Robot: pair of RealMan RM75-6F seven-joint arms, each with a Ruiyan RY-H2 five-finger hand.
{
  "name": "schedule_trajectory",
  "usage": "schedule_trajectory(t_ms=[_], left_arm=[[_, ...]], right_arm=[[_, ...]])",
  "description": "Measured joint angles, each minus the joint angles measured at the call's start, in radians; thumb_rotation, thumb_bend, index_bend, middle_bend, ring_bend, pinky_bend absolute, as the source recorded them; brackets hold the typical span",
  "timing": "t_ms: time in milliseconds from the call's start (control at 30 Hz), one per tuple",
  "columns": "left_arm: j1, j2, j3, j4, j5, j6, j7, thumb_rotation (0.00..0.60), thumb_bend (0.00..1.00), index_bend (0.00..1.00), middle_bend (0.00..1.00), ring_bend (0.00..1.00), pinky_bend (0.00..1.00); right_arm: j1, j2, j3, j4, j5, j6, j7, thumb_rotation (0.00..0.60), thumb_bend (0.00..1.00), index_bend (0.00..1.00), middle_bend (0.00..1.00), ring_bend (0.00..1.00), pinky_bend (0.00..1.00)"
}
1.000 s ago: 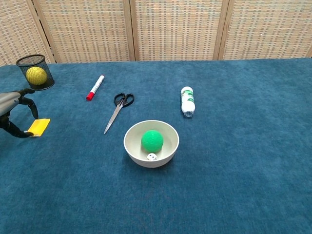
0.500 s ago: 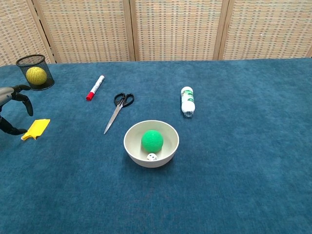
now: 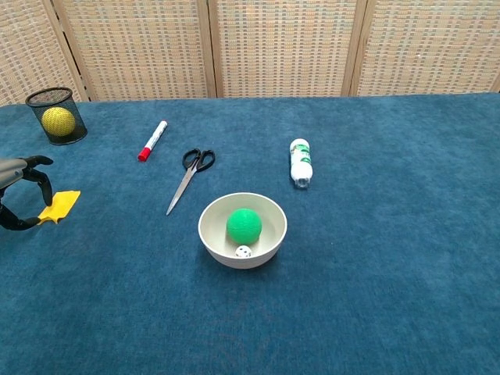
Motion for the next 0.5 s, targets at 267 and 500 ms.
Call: schedule_trajectory(t_ms=[267, 500], left_arm=[[-0.01, -0.009, 0.006, -0.008, -0.019, 0.003, 0.022, 0.6, 0.39, 0.47, 0.0, 0.0, 0.0], [-0.013, -0.017, 0.014, -0.003, -0.024, 0.011, 0.035, 0.6, 0.4, 0.52, 0.0, 0.0, 0.0]], right_arm=[[0.0, 0.001, 0.001, 0.0, 0.002, -0.001, 0.004, 0.6, 0.0, 0.0, 0.0, 0.0, 0.0], [0.0, 0.002, 0.001, -0.001, 0.002, -0.002, 0.008, 0.6, 0.0, 0.0, 0.0, 0.0, 0.0]])
